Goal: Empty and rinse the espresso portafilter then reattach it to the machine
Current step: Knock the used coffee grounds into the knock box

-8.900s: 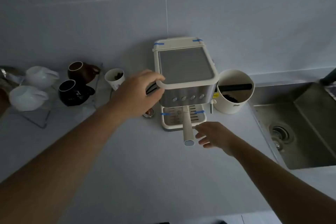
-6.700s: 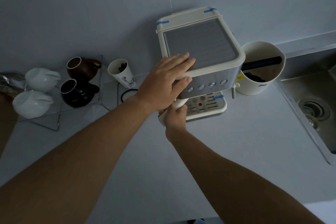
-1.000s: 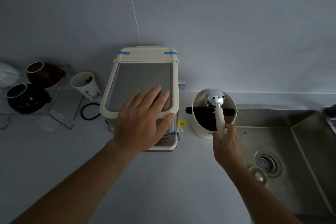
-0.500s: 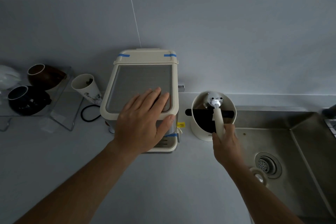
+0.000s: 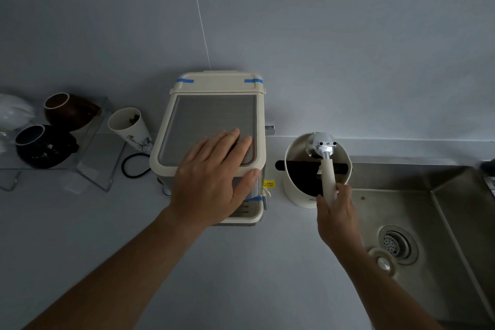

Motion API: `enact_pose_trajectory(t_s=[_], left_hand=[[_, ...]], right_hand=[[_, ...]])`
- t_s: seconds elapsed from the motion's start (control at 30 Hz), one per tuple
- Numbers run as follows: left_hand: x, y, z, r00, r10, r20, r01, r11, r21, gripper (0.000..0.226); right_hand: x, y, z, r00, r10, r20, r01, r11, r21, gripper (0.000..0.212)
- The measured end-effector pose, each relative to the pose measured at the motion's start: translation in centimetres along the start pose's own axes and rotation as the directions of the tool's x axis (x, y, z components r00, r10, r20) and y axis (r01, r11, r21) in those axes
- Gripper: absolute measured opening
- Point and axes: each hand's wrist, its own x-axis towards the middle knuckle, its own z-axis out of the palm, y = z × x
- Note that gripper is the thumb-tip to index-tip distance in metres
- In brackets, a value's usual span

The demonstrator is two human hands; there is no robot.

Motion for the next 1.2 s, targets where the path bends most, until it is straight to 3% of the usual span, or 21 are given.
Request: enact_pose_trajectory(t_s=[0.23,0.7,0.87,1.0,1.2], left_hand=[[0.1,0.0,0.0,1.000,0.000,0.016,0.000,1.000,0.002,0.058],[0.0,0.1,-0.2,1.000,-0.013,0.026,0.014,1.000,-0.011,0.059],[0.0,0.2,-0.3,0.998,-0.022,0.056,0.022,1.000,-0.002,0.059],[0.1,0.2,-0.3,0.996,-0.033,0.078,0.033,0.999,-0.004,0.060],[0.1,0.3,-0.5,0.993,-0.041,0.108,0.041,0.999,-0.003,0.061]], right_hand=[[0.1,-0.4,0.0,0.999,-0.022,0.030,0.024,0.999,-0.047,0.018],[0.1,-0.7,-1.1,1.000,-0.013,0.009,0.013,1.000,0.017,0.024],[-0.4,-0.8,-1.6,0.996,0.071,0.060,-0.078,0.989,0.124,0.023],[-0.9,-1.1,-2.1,0.971,0.166,0.171,-0.229,0.849,0.476,0.017],[-1.8,-1.5,-3.6,0.930,0.203,0.306,-0.365,0.610,0.704,0.011]])
